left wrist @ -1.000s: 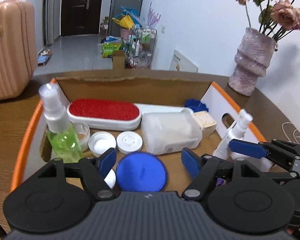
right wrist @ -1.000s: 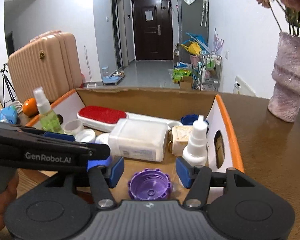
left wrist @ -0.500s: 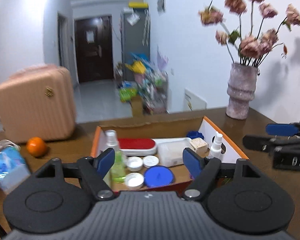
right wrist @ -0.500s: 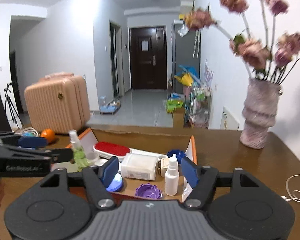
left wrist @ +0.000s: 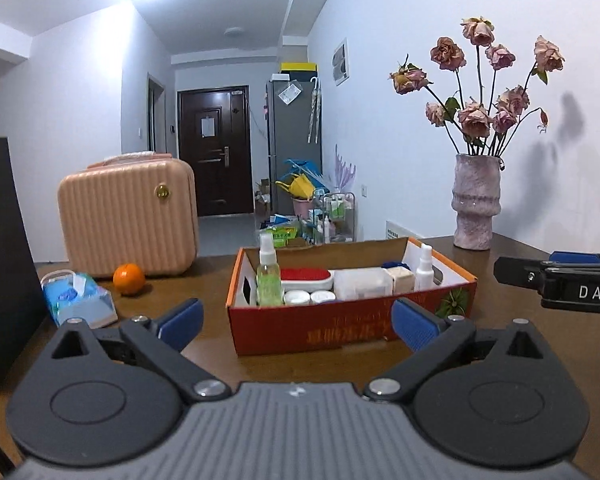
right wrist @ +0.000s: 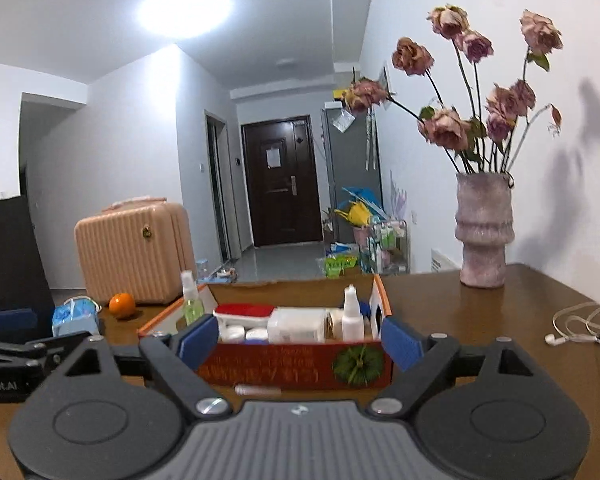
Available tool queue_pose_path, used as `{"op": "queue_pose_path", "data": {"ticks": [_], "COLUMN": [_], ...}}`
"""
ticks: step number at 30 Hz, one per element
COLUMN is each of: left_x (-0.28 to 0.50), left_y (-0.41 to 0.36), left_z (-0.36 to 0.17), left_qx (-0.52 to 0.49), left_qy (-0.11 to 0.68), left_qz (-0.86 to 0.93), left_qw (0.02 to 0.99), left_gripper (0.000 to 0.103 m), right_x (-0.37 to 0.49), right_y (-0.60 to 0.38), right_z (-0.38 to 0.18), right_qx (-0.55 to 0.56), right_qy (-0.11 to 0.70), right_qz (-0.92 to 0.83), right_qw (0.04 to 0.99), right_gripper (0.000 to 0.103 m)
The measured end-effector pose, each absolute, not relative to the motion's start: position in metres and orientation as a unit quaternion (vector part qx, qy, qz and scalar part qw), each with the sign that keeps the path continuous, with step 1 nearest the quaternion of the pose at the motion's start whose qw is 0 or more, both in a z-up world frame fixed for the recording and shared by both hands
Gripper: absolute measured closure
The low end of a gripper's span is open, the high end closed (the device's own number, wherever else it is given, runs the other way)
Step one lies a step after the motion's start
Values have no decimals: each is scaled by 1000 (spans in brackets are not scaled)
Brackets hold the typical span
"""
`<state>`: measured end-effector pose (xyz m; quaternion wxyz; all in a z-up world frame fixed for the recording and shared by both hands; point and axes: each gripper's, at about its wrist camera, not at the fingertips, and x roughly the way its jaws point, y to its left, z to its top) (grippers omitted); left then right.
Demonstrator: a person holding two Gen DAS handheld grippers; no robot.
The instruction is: Organize rigid objects
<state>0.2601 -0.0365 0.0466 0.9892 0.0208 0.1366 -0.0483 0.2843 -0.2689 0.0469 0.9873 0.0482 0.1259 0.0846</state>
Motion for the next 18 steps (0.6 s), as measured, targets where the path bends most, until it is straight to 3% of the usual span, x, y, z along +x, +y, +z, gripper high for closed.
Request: {"op": "queue_pose_path", "data": {"ticks": [12,18], "left_x": [195,123], "left_y": [-23,-19], "left_z": [41,38], "left_qx": [0,1], "left_qy": [137,138], "left_qz": [-46,-52], "left_qw": [989,989], "left_gripper": [0,0], "right_x": [216,156], "right_y": [-260,-260], "right_z": [38,33], "right_qx": [38,45], "right_qy": [149,178], "right_qz": [88,89], "right_qw": [984,979], "right_gripper": [15,15]}}
